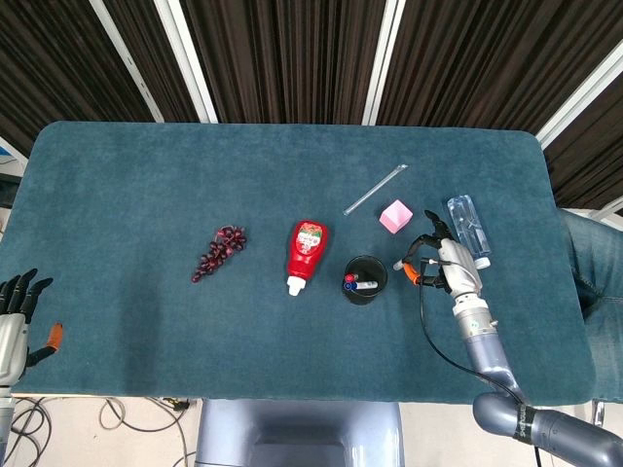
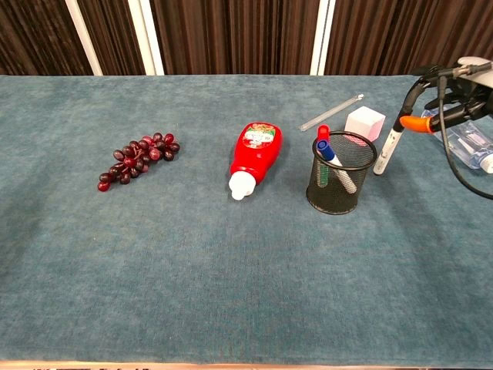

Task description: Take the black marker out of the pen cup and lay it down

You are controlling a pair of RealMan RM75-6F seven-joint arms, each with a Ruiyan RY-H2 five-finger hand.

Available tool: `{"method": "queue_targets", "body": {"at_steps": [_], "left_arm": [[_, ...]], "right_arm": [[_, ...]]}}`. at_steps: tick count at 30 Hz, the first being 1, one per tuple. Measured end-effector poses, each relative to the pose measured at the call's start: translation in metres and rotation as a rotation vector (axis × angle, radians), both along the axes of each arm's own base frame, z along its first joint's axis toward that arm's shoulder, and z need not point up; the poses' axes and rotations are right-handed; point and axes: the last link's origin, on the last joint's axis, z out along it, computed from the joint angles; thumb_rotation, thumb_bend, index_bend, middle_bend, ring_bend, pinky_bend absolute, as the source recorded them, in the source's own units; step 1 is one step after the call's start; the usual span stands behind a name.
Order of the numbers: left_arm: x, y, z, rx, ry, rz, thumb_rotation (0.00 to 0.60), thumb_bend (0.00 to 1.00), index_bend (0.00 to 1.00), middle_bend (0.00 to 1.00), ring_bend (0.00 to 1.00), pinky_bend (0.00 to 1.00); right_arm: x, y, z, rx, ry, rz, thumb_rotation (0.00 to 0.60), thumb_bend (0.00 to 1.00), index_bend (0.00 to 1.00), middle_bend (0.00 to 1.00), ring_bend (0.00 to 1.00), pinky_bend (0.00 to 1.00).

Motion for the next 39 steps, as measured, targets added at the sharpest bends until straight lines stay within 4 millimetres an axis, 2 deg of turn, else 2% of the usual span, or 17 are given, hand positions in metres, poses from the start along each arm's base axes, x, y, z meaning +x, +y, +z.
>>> {"method": "queue_targets", "body": {"at_steps": [2, 4, 7, 10, 14, 24, 33, 39], "left_arm": [[0.000, 0.000, 0.000, -0.001, 0.000, 0.000, 0.600, 0.39, 0.14, 0.03, 0.02, 0.05], [0.000, 0.000, 0.000, -0.001, -0.001, 0.001, 0.600, 0.39, 0.14, 0.03, 0.02, 0.05], [0.000, 0.000, 0.000, 0.002, -0.002, 0.001, 0.600, 0.39, 0.14, 0.03, 0.02, 0.05], [0.000, 0.000, 0.000, 0.003, -0.002, 0.004, 0.600, 0.39, 0.14, 0.03, 0.02, 0.05], [0.000, 0.000, 0.000, 0.000, 0.004, 0.003, 0.600, 0.39, 0.14, 0.03, 0.02, 0.05], [0.000, 0.000, 0.000, 0.003, -0.002, 0.010, 0.600, 0.39, 0.14, 0.03, 0.02, 0.05], [0.000, -0.001, 0.000, 0.002, -0.002, 0.009, 0.600, 0.39, 0.14, 0.03, 0.02, 0.05], [0.000, -0.001, 0.000, 0.004, 0.000, 0.009, 0.600, 0.39, 0.14, 0.03, 0.02, 0.05]], "right_arm": [[-0.001, 0.001, -0.001, 0.010, 0.013, 0.001, 0.600, 0.43, 0.70, 0.00, 0.00, 0.17], [-0.002, 0.003, -0.003, 0.026, 0.027, -0.001, 0.600, 0.38, 0.62, 0.00, 0.00, 0.17], [-0.003, 0.007, -0.004, 0.049, 0.037, -0.002, 0.600, 0.32, 0.41, 0.00, 0.00, 0.17], [-0.003, 0.011, -0.003, 0.077, 0.059, 0.013, 0.600, 0.30, 0.23, 0.00, 0.00, 0.17], [-0.003, 0.015, -0.003, 0.089, 0.099, 0.034, 0.600, 0.28, 0.08, 0.00, 0.00, 0.17], [0.008, 0.030, 0.009, 0.117, 0.121, 0.073, 0.600, 0.26, 0.04, 0.00, 0.00, 0.17], [0.025, 0.050, 0.047, 0.075, 0.158, 0.121, 0.600, 0.26, 0.03, 0.00, 0.00, 0.17], [0.016, 0.057, 0.070, 0.027, 0.191, 0.089, 0.600, 0.22, 0.00, 0.00, 0.00, 0.17]]}}
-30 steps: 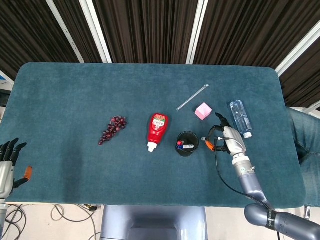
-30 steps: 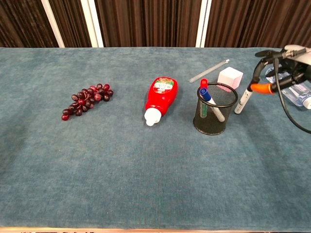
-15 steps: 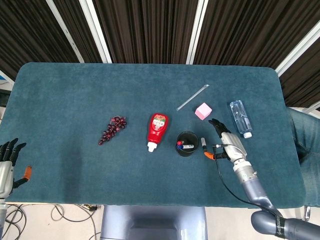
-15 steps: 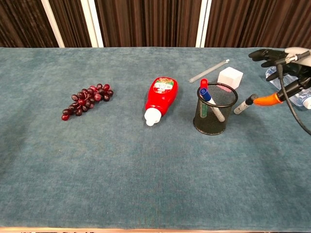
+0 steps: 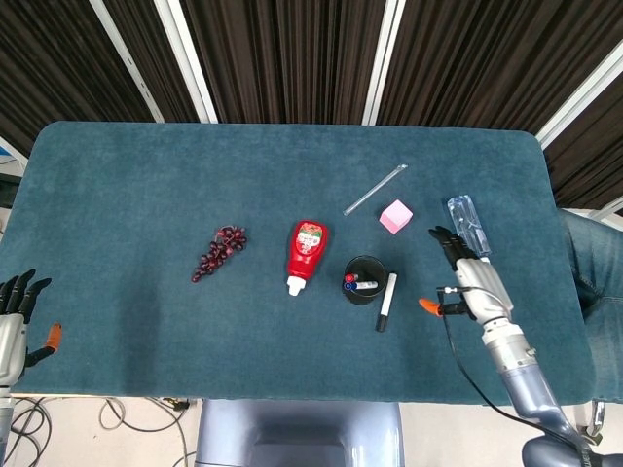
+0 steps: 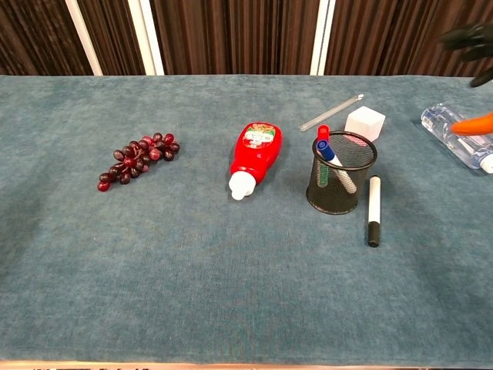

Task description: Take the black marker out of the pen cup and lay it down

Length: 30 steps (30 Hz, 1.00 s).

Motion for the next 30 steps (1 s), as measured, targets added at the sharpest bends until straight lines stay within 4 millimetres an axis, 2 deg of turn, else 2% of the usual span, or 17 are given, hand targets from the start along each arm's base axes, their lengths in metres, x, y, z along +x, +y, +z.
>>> {"method": "queue_targets", "body": {"at_steps": [3, 9, 16, 19, 24, 30], "left_arm": [[0.000, 0.000, 0.000, 0.000, -0.002, 0.000, 0.600, 0.39, 0.15, 0.03, 0.02, 0.05], [0.001, -0.001, 0.000, -0.003, 0.007, -0.005, 0.600, 0.39, 0.15, 0.03, 0.02, 0.05], [0.002, -0.001, -0.001, -0.001, 0.016, -0.013, 0.600, 0.39, 0.15, 0.03, 0.02, 0.05], [0.002, -0.001, -0.001, 0.000, 0.018, -0.013, 0.600, 0.39, 0.15, 0.03, 0.02, 0.05], [0.001, -0.001, -0.001, 0.000, 0.020, -0.013, 0.600, 0.39, 0.14, 0.03, 0.02, 0.05], [0.002, -0.001, -0.001, -0.004, 0.029, -0.017, 0.600, 0.39, 0.15, 0.03, 0.02, 0.05]], "right_arm": [[-0.010, 0.007, 0.007, -0.035, 0.026, -0.006, 0.600, 0.22, 0.00, 0.00, 0.00, 0.17], [-0.040, 0.032, 0.026, -0.154, 0.110, -0.010, 0.600, 0.20, 0.00, 0.00, 0.00, 0.17], [-0.085, 0.089, 0.041, -0.273, 0.338, -0.045, 0.600, 0.19, 0.00, 0.00, 0.00, 0.17], [-0.094, 0.102, 0.039, -0.287, 0.396, -0.052, 0.600, 0.19, 0.00, 0.00, 0.00, 0.17], [-0.103, 0.111, 0.033, -0.287, 0.442, -0.056, 0.600, 0.19, 0.00, 0.00, 0.00, 0.17], [-0.107, 0.112, 0.028, -0.300, 0.475, -0.053, 0.600, 0.19, 0.00, 0.00, 0.00, 0.17]]}}
